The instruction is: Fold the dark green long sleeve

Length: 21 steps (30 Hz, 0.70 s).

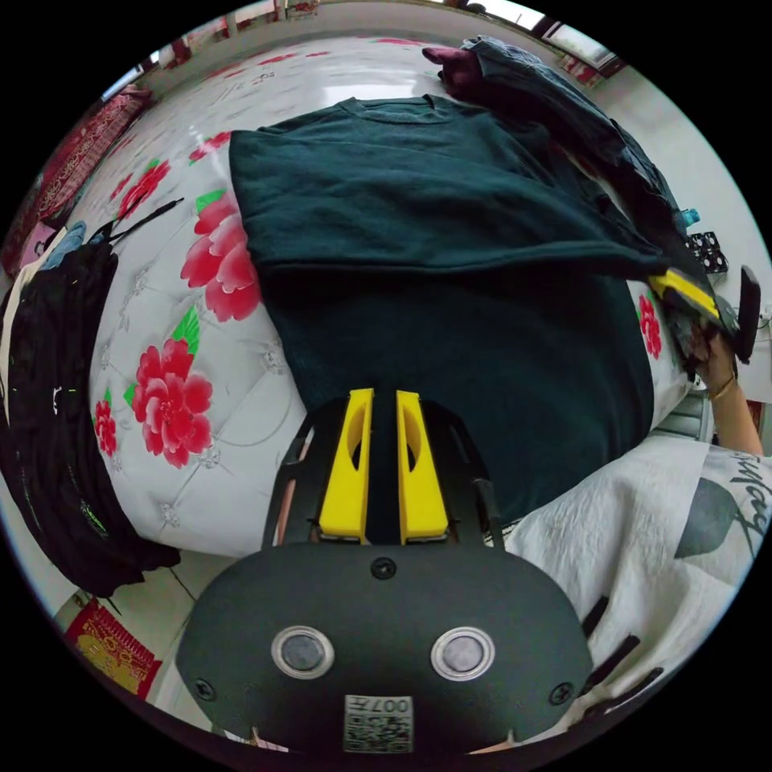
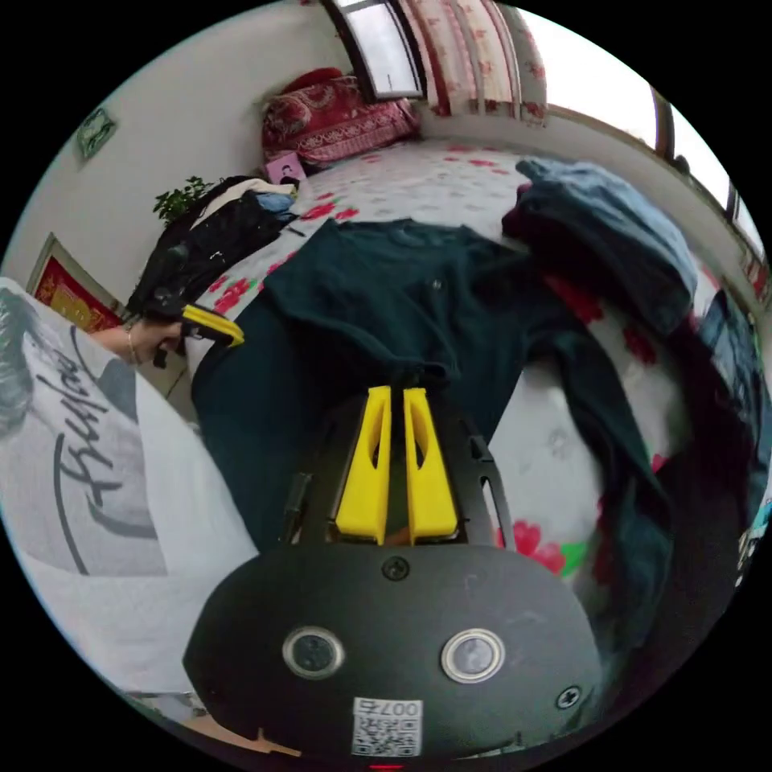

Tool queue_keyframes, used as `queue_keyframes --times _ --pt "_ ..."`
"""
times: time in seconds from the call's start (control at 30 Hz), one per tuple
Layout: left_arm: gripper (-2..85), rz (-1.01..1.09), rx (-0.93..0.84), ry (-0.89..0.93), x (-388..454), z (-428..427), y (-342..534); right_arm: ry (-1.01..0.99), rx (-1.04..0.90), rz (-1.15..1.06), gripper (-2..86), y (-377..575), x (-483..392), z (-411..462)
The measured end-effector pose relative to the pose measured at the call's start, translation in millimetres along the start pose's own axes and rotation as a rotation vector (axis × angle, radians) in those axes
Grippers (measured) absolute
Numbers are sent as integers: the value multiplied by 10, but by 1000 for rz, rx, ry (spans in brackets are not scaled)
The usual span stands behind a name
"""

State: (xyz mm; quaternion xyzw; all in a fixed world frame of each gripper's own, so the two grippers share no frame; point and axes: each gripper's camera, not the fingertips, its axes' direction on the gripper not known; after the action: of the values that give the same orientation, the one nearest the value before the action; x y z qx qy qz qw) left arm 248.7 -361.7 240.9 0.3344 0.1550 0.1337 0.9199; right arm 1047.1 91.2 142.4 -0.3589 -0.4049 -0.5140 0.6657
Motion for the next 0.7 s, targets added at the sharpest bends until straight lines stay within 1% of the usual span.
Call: queue_keyframes --times 0.1,0.17,0.27,0.33,0.43,0.5,0.6,0.7 --pt "49 5 6 -13 48 27 -1 -31 -109 150 34 433 62 185" --pt "48 14 12 -26 73 38 10 -24 -110 214 42 634 93 177" --pt "47 20 23 -45 100 52 35 143 -14 369 56 875 262 -66" --pt "47 12 29 -49 100 56 51 285 88 592 69 1085 581 -328" --pt "47 3 35 -58 93 55 77 403 206 833 75 1374 921 -646" --pt "46 -5 46 -61 75 50 113 491 215 921 72 1486 1013 -735" --pt "45 -30 68 -55 27 35 178 448 206 984 62 1601 1101 -647" --pt "45 -55 80 -56 -17 13 233 470 123 981 42 1592 1163 -430"
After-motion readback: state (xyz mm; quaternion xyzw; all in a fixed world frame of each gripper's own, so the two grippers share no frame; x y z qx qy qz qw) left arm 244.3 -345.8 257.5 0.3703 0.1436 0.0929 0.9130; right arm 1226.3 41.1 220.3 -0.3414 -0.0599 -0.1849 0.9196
